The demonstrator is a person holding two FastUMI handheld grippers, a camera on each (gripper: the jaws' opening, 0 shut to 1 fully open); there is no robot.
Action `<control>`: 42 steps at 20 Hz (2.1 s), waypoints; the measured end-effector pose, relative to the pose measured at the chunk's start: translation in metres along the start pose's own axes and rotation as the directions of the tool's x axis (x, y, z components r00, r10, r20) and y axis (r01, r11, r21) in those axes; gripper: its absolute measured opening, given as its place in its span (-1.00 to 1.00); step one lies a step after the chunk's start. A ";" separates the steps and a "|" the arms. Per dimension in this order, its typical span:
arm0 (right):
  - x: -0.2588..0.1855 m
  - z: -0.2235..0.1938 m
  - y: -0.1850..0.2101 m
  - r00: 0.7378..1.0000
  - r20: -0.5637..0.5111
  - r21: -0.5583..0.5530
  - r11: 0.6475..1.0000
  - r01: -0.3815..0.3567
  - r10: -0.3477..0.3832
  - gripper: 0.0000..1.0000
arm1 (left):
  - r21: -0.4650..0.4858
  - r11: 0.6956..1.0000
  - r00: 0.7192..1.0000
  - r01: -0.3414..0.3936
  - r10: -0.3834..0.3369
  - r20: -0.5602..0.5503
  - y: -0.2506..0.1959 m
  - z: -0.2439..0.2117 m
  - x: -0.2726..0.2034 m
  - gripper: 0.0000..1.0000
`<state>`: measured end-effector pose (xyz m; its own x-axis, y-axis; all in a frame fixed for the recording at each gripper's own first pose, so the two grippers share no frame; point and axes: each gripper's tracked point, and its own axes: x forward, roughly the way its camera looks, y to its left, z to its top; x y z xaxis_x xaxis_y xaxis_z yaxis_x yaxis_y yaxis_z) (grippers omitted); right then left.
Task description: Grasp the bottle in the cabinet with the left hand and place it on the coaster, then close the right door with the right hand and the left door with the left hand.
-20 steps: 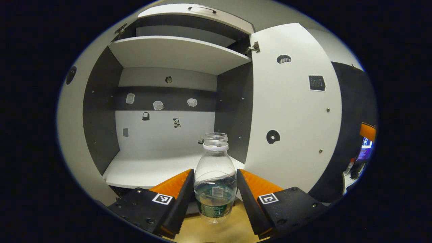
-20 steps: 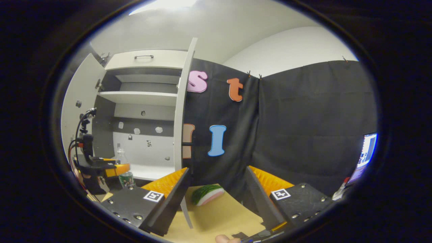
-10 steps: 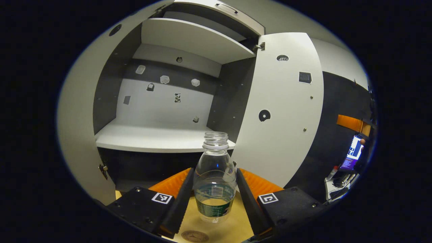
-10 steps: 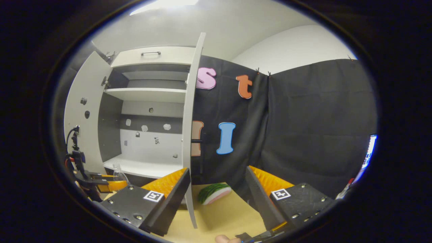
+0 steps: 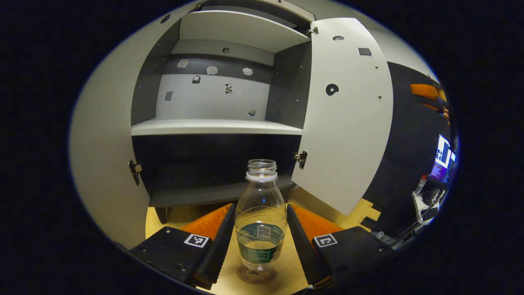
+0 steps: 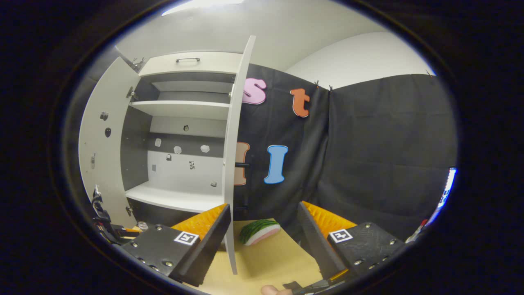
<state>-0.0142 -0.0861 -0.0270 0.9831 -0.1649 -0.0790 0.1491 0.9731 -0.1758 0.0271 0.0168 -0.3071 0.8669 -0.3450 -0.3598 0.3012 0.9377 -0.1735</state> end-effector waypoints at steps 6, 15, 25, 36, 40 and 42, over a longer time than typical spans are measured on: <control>-0.006 -0.005 -0.001 1.000 -0.011 -0.008 1.000 0.017 -0.017 0.94 | -0.035 0.999 0.995 -0.018 0.015 -0.103 0.014 -0.052 0.009 0.57; -0.013 -0.009 -0.004 0.999 -0.025 -0.035 0.999 0.041 -0.041 0.99 | -0.062 0.997 0.996 -0.046 0.041 -0.084 0.013 -0.080 0.024 0.58; -0.016 -0.014 -0.003 0.999 -0.031 -0.014 0.999 0.033 -0.034 0.99 | -0.028 0.999 0.997 -0.047 0.045 -0.067 0.006 -0.083 -0.001 0.58; -0.024 -0.025 -0.006 0.999 -0.048 0.029 0.999 0.020 -0.019 1.00 | 0.008 0.999 0.993 -0.048 0.049 -0.108 -0.002 -0.090 -0.012 0.63; -0.025 -0.027 -0.012 0.998 -0.054 0.035 0.999 0.029 -0.027 0.99 | 0.053 0.996 0.992 -0.067 0.072 -0.103 0.000 -0.085 -0.012 0.67; -0.024 -0.029 -0.011 0.998 -0.059 0.045 0.999 0.029 -0.027 0.99 | 0.039 0.998 0.993 -0.050 0.054 -0.101 -0.005 -0.082 -0.011 0.68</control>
<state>-0.0429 -0.0978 -0.0513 0.9708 -0.2000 -0.1322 0.1825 0.9741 -0.1334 -0.0168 0.0123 -0.3769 0.8372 -0.2964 -0.4597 0.2725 0.9547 -0.1193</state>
